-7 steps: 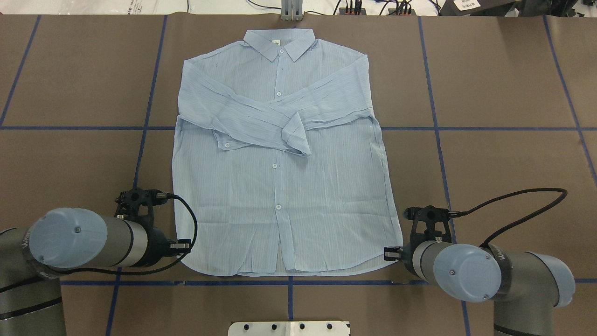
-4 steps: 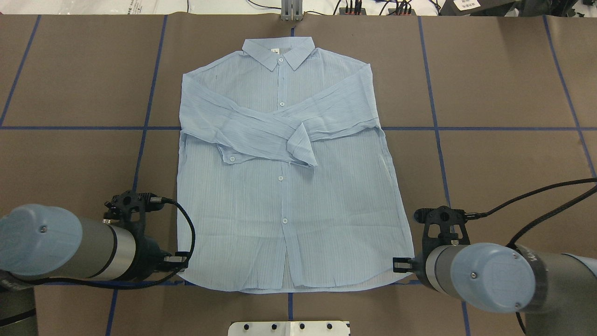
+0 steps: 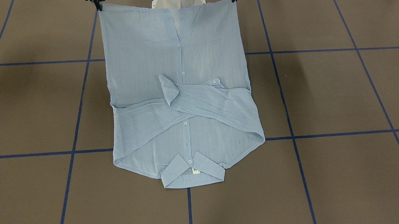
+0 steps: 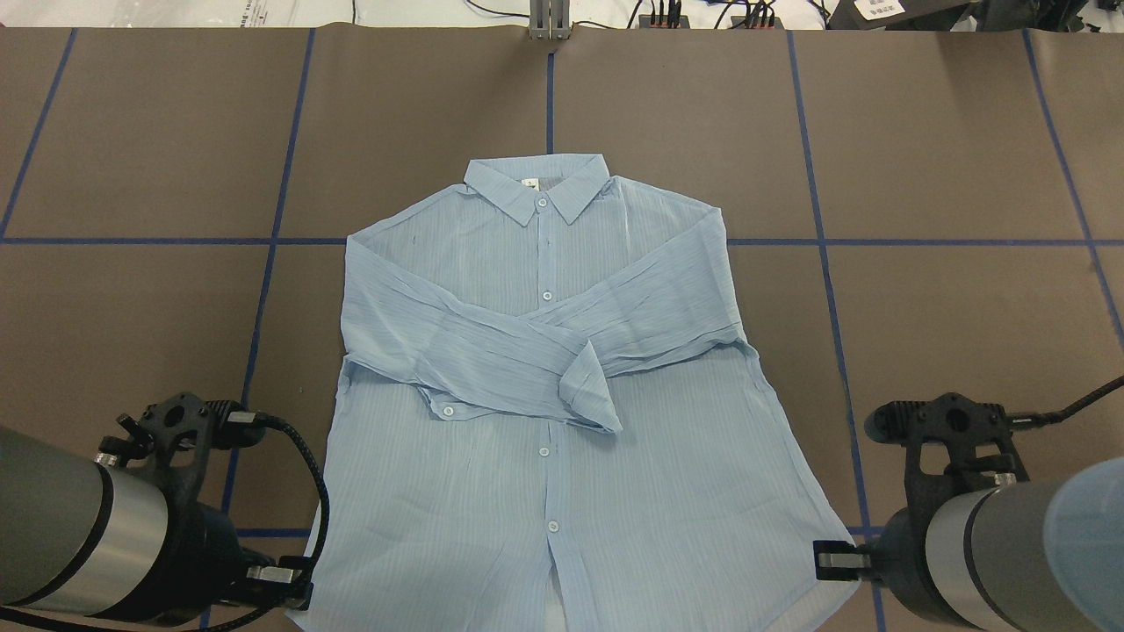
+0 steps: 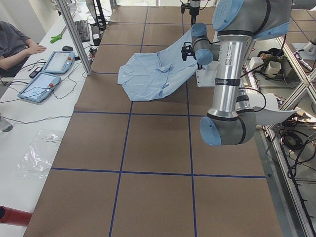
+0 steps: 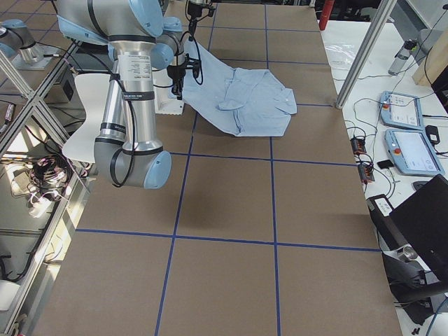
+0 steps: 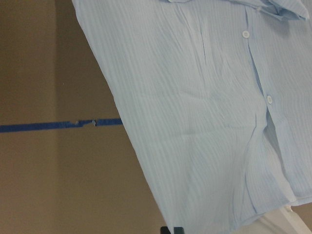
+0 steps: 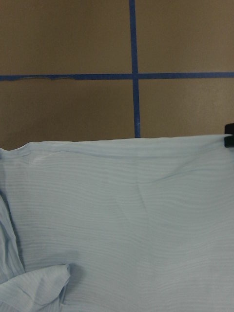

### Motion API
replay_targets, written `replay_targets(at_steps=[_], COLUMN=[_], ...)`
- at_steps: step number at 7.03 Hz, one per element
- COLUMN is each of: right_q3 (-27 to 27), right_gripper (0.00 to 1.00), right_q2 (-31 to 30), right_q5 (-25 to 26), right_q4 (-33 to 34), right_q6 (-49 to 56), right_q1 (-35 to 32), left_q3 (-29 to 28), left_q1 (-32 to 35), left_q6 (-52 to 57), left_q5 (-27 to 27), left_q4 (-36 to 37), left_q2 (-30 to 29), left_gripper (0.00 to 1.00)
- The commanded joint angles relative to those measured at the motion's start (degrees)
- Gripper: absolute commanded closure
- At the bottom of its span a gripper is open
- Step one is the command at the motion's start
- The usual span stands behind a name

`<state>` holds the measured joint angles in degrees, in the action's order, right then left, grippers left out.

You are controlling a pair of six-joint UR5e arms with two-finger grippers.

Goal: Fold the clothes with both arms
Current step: 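Lift the hem with both grippers and fold it toward the collar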

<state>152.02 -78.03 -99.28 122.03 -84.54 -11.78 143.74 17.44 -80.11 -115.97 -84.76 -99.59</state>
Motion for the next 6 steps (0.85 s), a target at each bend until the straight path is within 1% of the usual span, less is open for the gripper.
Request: replay_targets(at_steps=[1,2,3,4,5,6], right_q3=[-3.5,-5.6,-6.8,-9.7,-15.1,-19.5], right_gripper=[1.0,1.0,1.0,1.0,1.0,1.0], right_q2=[10.3,11.5,13.2,15.3,18.2,18.4], right_q5=[-0.5,0.0,-0.5,-0.2,-0.2,-0.4], right_q4=[7.2,6.7,6.7,5.3,1.6,-4.9], right_q6=[0.9,3.0,8.5,9.1,9.1,9.1], right_q1=[-5.9,-9.6,-14.9,-17.9,-20.1,-23.1], left_q3=[-3.3,-6.4,-8.8,-9.9,-11.4,-14.1], left_q1=[4.2,7.9,12.4,15.8,18.0,19.8], left_q6=[0.7,2.9,4.4,4.4,4.4,4.4], left_q5=[0.0,0.2,0.3,0.3,0.4,1.8], left_q4=[4.9,5.0,4.9,5.0,5.0,4.9], left_q2=[-5.6,-8.1,-10.4,-11.9,-13.3,-15.6], left_gripper=[1.0,1.0,1.0,1.0,1.0,1.0])
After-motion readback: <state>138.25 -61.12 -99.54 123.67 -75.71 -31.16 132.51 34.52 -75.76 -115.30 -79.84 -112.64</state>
